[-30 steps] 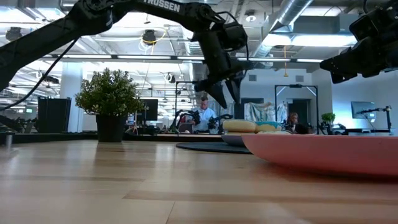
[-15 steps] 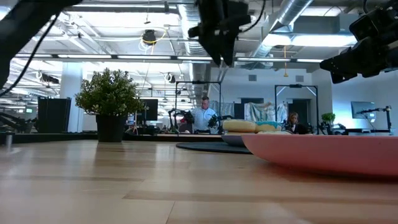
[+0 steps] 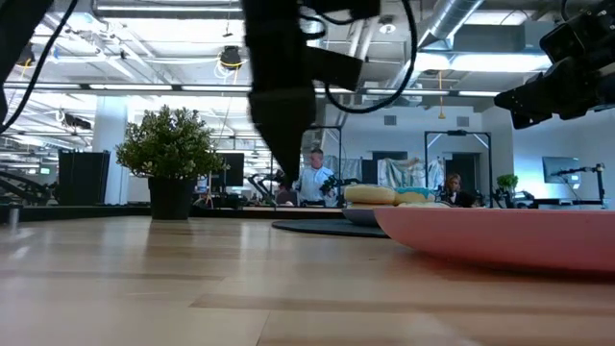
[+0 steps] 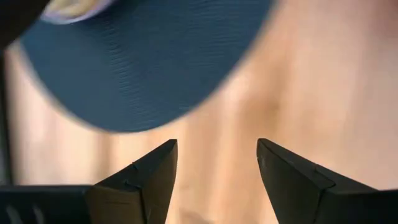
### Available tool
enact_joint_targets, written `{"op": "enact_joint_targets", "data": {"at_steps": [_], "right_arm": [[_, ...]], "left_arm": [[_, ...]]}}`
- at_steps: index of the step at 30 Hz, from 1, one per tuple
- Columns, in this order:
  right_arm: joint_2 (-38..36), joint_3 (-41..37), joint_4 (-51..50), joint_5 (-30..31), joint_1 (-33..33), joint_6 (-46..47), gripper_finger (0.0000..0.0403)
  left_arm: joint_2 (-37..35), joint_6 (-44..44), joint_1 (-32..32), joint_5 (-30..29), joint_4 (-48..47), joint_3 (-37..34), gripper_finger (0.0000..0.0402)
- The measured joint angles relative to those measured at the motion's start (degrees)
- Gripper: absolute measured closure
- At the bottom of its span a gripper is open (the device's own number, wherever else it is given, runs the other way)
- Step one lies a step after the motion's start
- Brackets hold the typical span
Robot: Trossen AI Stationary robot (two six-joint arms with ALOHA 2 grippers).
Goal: Pick & Place donuts
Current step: Return to Home Position
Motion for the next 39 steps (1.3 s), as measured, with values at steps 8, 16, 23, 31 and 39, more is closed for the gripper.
{"op": "enact_joint_targets", "data": {"at_steps": [8,16,23,31,39], "right_arm": [[0.0,0.0,0.0,0.0,-0.01,0.0,0.0403],[0.02,0.0,0.0,0.0,0.01,0.0,0.0403],[0.0,0.0,0.0,0.0,0.0,0.0,0.0403],[0.01,0.0,0.0,0.0,-0.01,0.01,0.0403],[0.01,0.0,0.0,0.0,0.01,0.0,0.0403]], "left_arm": [[-17.94,-0.42,-2.25,-1.67,25.96,-27.94,0.0187],[-39.55,0.73,-4.82,-2.75,75.76,-62.37,0.0187],[-51.3,-1.75,-5.18,1.73,94.99,-81.99,0.0187],[-54.16,-8.42,-4.98,-3.19,95.21,-87.62,0.0187],[-54.15,9.89,-4.63,8.92,107.06,-87.57,0.0192]]}}
